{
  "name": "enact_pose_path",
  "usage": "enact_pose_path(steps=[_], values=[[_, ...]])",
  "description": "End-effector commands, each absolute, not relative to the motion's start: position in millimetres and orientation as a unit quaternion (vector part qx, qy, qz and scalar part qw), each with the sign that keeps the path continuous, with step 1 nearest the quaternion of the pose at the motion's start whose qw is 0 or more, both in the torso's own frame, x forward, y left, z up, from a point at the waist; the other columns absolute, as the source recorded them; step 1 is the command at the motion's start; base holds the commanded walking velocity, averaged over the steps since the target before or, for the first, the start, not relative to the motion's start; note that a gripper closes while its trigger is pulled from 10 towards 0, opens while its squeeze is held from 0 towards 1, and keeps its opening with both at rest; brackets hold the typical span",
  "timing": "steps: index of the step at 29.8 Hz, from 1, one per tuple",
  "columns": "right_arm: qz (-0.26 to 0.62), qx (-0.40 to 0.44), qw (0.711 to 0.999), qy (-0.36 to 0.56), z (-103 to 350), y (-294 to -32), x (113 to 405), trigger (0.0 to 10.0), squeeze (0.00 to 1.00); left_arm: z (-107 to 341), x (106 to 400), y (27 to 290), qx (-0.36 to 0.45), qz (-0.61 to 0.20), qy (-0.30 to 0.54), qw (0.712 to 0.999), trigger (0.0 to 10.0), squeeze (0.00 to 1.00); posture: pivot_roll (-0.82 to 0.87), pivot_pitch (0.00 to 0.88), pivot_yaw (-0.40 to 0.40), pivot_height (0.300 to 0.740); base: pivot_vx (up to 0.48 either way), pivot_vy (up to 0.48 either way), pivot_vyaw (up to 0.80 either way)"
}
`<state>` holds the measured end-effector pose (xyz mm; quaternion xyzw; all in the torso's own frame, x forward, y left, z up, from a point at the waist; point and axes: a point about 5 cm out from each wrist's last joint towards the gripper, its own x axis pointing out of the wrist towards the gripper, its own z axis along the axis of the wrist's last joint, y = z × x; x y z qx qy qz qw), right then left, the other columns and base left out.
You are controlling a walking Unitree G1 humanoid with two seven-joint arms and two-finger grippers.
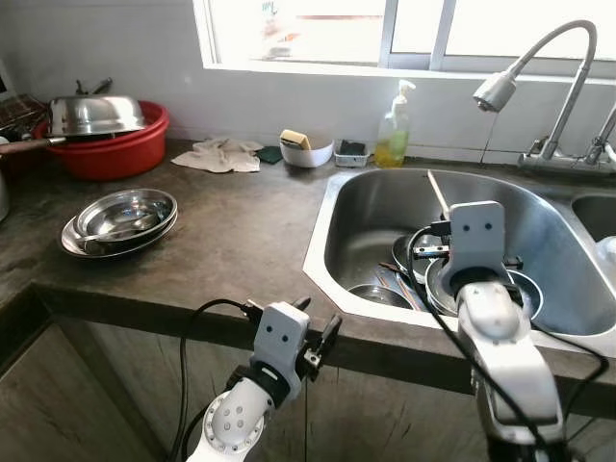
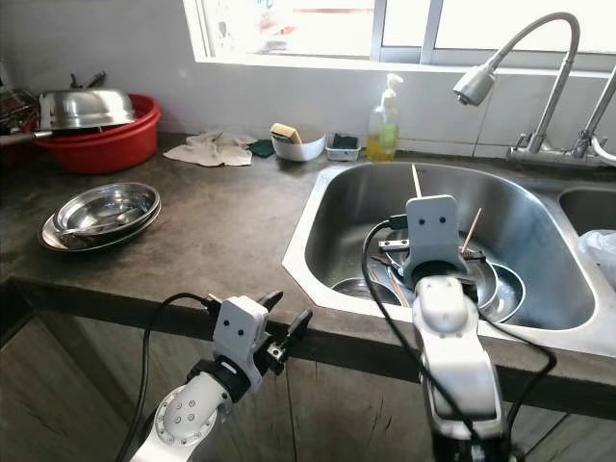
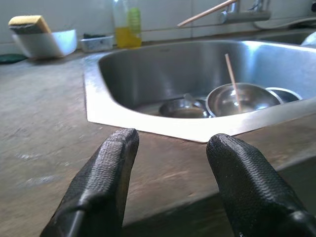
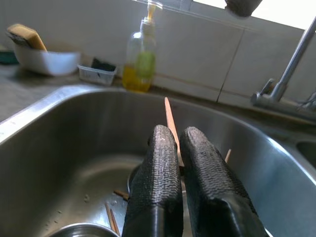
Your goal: Kitchen organization
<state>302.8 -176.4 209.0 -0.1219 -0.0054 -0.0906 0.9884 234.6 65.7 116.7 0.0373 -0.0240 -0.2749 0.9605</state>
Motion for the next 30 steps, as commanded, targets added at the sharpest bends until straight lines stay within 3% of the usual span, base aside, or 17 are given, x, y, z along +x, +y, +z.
enact_pose_path(steps=[1, 9, 20, 21, 30], values=[[-0.094, -0.117, 0.989, 0.015, 211, -185, 311, 10.0, 0.0, 116, 235, 67, 0.042, -0.27, -0.02, 0.962, 10.0, 0.0, 0.01, 0.0, -0.018, 0.74, 0.0, 0.0, 0.0], [-0.118, -0.122, 0.98, 0.104, 222, -225, 349, 10.0, 0.0, 119, 234, 68, 0.043, -0.27, -0.023, 0.962, 10.0, 0.0, 0.02, 0.022, -0.025, 0.74, 0.0, 0.0, 0.0], [-0.121, -0.114, 0.968, 0.186, 202, -244, 361, 10.0, 0.02, 121, 229, 69, 0.041, -0.265, -0.022, 0.963, 10.0, 0.0, 0.03, 0.049, -0.032, 0.74, 0.0, 0.0, 0.0], [-0.113, -0.109, 0.969, 0.192, 199, -243, 363, 10.0, 1.0, 121, 229, 69, 0.04, -0.265, -0.021, 0.963, 10.0, 0.0, 0.03, 0.049, -0.032, 0.74, 0.0, 0.0, 0.0], [-0.12, -0.073, 0.982, 0.129, 211, -236, 363, 10.0, 1.0, 121, 230, 70, 0.041, -0.263, -0.02, 0.964, 10.0, 0.0, 0.03, 0.043, -0.031, 0.74, 0.0, 0.0, 0.0]])
